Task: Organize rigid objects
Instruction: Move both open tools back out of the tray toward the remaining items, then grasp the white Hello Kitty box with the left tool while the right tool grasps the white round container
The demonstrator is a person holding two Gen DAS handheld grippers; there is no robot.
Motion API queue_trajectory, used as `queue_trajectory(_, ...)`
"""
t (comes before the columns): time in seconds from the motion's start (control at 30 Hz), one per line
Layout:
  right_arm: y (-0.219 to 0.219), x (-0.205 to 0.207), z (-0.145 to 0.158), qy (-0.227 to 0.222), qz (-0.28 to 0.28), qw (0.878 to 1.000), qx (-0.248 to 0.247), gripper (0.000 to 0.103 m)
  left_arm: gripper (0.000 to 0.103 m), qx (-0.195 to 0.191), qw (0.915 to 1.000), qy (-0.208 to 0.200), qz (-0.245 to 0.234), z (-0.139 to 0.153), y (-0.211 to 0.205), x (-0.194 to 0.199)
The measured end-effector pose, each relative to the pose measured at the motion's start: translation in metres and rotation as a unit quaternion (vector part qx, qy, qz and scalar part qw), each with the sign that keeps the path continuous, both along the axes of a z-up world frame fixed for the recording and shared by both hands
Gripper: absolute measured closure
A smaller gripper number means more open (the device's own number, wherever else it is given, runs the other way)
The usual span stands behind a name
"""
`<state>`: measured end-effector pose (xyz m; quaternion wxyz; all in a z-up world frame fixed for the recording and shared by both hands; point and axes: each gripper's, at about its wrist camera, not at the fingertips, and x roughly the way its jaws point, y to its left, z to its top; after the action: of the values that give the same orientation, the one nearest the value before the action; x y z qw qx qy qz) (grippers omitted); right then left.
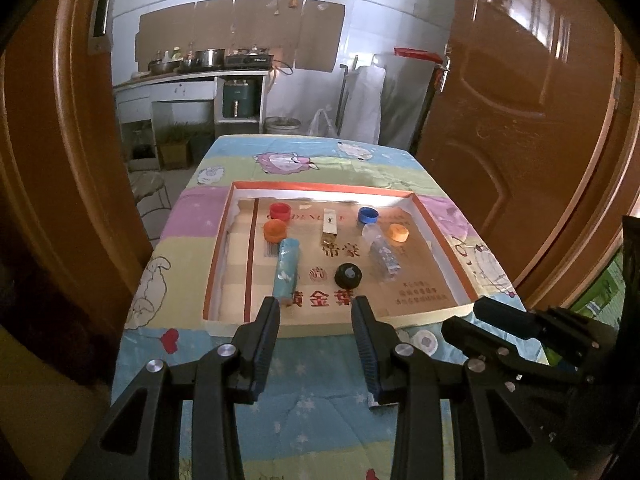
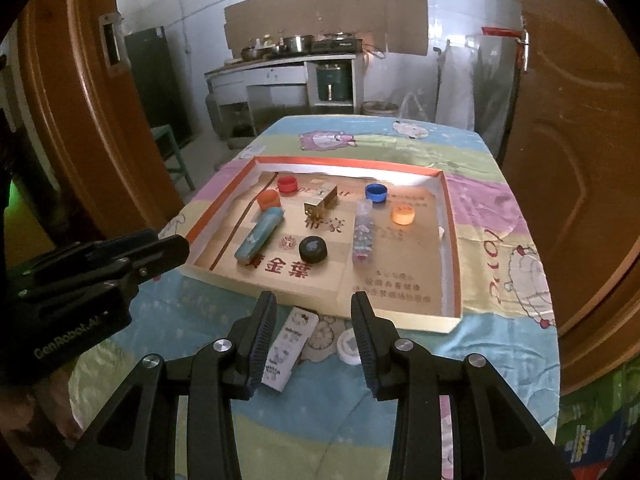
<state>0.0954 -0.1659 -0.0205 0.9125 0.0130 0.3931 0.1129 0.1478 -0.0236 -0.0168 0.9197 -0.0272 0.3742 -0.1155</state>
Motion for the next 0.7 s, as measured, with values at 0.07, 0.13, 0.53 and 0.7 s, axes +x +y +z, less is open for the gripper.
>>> queue_trajectory(0.07,-0.001,-0.004,0.000,0.000,-0.002,1.000,0.000,0.063,0.066,-0.002,1.0000,0.000,-0.002,0.000,-0.001,-0.003)
queue_trajectory(0.13,-0.003,-0.008,0.000,0.001,-0.005,1.000,-0.001,0.063,0.066,-0.002,1.0000,-0.001,-0.004,0.000,-0.001,-0.006)
queue_trajectory(0.53,-0.013,-0.028,-0.017,0.019,-0.021,1.000,-0.002,0.063,0.066,-0.002,0.9997,0.009,-0.025,-0.018,-0.015,-0.025)
queue_trajectory(0.7,-0.016,-0.030,-0.030,0.032,-0.024,0.999,0.000,0.063,0.066,-0.001,0.9992,0.016,-0.035,-0.028,-0.022,-0.026)
